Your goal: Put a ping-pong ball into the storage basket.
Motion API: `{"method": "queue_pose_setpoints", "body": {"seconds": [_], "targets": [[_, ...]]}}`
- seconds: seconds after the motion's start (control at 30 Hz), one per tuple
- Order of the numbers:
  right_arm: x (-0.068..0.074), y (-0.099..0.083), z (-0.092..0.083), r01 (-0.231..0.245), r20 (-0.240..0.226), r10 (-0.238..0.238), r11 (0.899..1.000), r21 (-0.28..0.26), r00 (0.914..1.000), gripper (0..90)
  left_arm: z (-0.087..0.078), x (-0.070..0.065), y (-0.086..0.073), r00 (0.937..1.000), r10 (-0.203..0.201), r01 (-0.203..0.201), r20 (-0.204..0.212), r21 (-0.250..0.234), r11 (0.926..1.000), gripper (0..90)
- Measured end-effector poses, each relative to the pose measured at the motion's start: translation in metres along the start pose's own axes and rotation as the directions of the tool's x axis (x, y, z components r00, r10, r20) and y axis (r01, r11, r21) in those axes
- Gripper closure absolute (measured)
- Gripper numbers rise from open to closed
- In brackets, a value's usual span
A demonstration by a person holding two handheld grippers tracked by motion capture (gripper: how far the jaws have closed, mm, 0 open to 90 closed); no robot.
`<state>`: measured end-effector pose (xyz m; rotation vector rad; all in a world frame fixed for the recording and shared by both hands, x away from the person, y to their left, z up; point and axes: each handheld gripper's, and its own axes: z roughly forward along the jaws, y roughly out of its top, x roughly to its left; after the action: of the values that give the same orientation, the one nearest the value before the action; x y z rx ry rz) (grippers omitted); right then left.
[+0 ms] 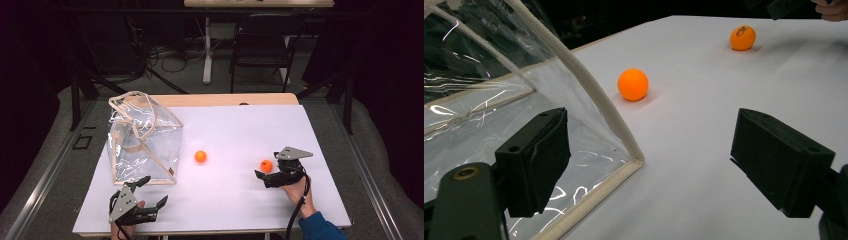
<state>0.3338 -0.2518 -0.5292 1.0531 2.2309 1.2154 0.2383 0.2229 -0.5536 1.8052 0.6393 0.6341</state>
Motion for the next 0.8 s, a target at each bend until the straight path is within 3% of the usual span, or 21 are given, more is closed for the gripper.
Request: {"method": "queue_pose_setpoints", "body": {"seconds": [0.8], "targets": [[-0.009, -0.005, 0.018, -0.032, 0.021, 0.03, 0.997, 0.076, 0.9993, 1.2, 0.0, 0.0, 0.001, 0.9999, 0.011, -0.011, 0.002, 0.003, 0.9999, 15.8]]}}
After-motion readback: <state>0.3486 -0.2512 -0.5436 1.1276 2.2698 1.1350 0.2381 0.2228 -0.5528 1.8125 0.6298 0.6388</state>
